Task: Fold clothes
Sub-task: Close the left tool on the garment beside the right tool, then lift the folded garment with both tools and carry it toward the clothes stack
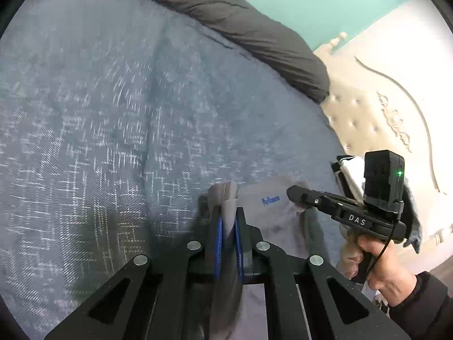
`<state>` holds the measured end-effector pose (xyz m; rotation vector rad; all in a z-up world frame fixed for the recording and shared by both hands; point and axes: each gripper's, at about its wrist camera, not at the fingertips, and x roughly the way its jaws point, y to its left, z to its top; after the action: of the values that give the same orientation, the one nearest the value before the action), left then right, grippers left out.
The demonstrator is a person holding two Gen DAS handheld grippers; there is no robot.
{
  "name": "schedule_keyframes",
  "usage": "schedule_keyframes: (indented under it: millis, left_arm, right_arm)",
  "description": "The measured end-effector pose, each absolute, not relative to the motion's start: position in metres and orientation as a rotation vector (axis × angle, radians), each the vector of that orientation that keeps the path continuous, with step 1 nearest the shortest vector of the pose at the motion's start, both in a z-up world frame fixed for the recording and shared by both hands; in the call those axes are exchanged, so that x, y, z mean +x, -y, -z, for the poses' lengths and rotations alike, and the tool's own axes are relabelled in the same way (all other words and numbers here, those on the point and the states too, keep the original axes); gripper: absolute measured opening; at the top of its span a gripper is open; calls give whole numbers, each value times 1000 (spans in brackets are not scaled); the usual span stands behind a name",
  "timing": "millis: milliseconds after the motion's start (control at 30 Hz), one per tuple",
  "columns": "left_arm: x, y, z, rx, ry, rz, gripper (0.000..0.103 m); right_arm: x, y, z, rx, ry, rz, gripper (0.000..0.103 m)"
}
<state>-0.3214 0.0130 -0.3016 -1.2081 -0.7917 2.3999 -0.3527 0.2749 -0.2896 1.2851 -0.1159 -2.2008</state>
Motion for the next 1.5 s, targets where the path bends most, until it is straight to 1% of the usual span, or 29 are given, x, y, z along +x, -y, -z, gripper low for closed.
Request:
schedule_keyframes:
  millis: [133, 200, 333, 533, 700, 1000, 1267, 1500]
  left_arm:
    - [-305, -11, 272, -1160, 763, -2424, 8]
    - [-296, -13, 255, -1133, 751, -2435, 8]
    - [-276, -19, 215, -1068, 721, -2459, 8]
    - [-246, -34, 137, -946, 627, -2513, 8]
    - [-232, -54, 73, -852, 548, -2550, 8]
    - [-207, -105, -45, -683, 383, -2568, 8]
    - [-182, -167, -97, -616, 319, -2491, 8]
    - [-168, -240, -122, -586, 251, -2408, 8]
  right_arm:
    - [-339, -283, 259, 1191, 134, 2213, 5]
    - [-334, -274, 240, 1139, 147, 2225, 5]
    - [-309, -288, 199, 1035, 181, 2251, 5]
    - [-276, -305, 134, 892, 189, 2294, 5]
    - [-250, -324, 70, 764, 195, 2340, 5]
    - [-207, -364, -33, 585, 173, 2420, 5]
    - [-151, -423, -85, 501, 190, 2497, 5]
    - [-107, -486, -105, 477, 197, 2589, 5]
